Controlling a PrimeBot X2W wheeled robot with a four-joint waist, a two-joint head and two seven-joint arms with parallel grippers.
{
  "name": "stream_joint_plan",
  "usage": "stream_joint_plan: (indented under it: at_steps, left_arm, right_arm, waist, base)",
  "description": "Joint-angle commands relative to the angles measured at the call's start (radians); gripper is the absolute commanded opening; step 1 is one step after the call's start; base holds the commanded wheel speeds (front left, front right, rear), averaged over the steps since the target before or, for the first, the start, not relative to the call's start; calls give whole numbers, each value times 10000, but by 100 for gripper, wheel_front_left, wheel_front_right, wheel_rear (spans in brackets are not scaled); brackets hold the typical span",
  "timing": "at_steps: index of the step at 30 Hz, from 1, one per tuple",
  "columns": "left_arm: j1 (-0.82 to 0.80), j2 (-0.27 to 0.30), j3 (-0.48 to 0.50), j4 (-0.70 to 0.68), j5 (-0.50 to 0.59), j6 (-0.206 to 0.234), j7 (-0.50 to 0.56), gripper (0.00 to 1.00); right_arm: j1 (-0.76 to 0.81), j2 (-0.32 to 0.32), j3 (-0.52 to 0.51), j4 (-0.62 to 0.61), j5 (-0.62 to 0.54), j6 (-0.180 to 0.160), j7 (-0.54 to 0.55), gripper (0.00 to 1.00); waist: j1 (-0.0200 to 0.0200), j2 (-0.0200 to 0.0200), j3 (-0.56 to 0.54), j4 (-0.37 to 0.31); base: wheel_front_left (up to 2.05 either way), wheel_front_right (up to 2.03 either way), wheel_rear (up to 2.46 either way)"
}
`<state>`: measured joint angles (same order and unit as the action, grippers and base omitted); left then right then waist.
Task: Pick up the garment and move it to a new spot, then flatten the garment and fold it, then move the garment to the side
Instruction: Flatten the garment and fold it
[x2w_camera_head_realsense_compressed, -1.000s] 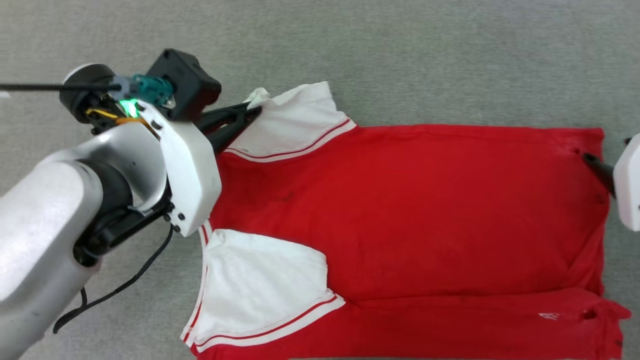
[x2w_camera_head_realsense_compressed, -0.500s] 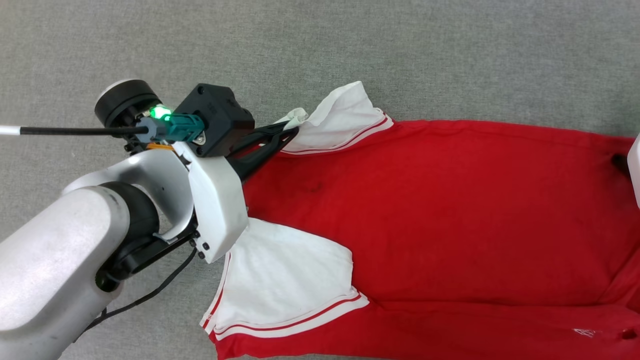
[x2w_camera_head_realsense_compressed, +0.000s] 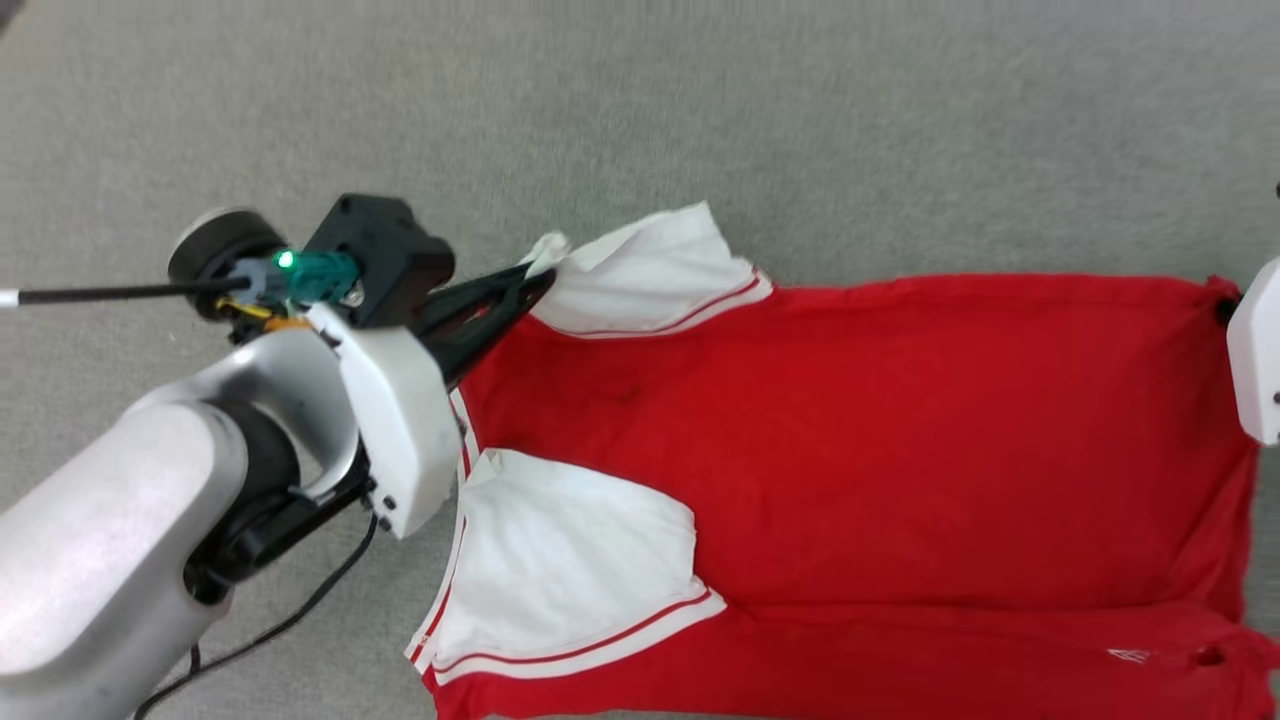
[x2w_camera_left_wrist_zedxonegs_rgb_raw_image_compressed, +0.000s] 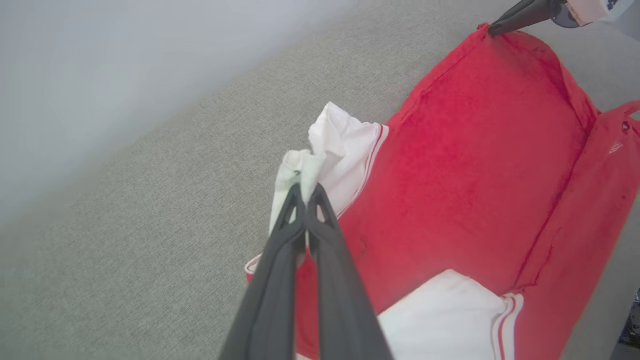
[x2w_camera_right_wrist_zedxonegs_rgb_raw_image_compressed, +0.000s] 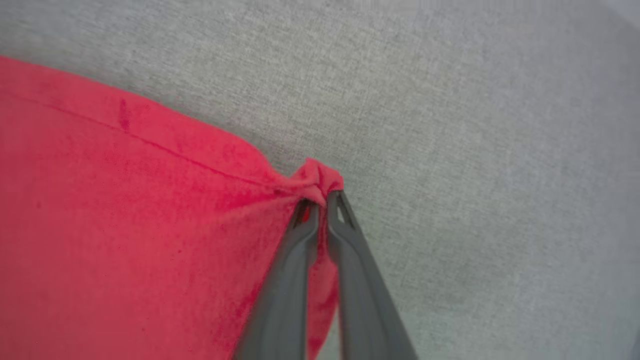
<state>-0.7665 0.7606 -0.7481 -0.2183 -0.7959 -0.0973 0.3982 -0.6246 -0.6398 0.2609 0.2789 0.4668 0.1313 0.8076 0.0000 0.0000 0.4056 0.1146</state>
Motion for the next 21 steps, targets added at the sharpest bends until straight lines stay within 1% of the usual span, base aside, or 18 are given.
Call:
stream_joint_plan:
  at_steps: [1, 6, 8, 12, 16, 21]
  left_arm:
    - [296, 84, 44, 37, -87, 100, -131, 0]
    - [1044, 382, 134, -73, -282, 399, -414, 0]
    - [1404, 506, 130, -195, -371, 547, -508, 0]
    - [2223, 859, 153, -565, -541, 980, -648, 0]
    - [3132, 1117, 39, -857, -777, 1333, -792, 0]
    - [4238, 1329, -253, -893, -987, 1603, -992, 0]
  right_arm:
    - [298, 5, -49, -84, 96, -11, -159, 0]
    - [1033, -75, -407, -629, 332, -11, -650, 0]
    - [1554, -16, -591, -952, 392, -11, -817, 0]
    - [2774, 201, -1117, -1814, 424, -10, -1024, 0]
    - [4140, 579, -1772, -2620, 336, -11, -1015, 0]
    - [5579, 766, -2112, -3363, 252, -10, -719, 0]
  waist:
    - [0, 0, -517, -176]
    - [0, 0, -1312, -303]
    - [0, 0, -1631, -340]
    - [0, 0, -2034, -421]
    - [0, 0, -2290, -414]
    - [0, 0, -2453, -433]
  base:
    - [0, 0, 0]
    - [0, 0, 0]
    - [0, 0, 0]
    - [0, 0, 0]
    - [0, 0, 0]
    - [0, 0, 0]
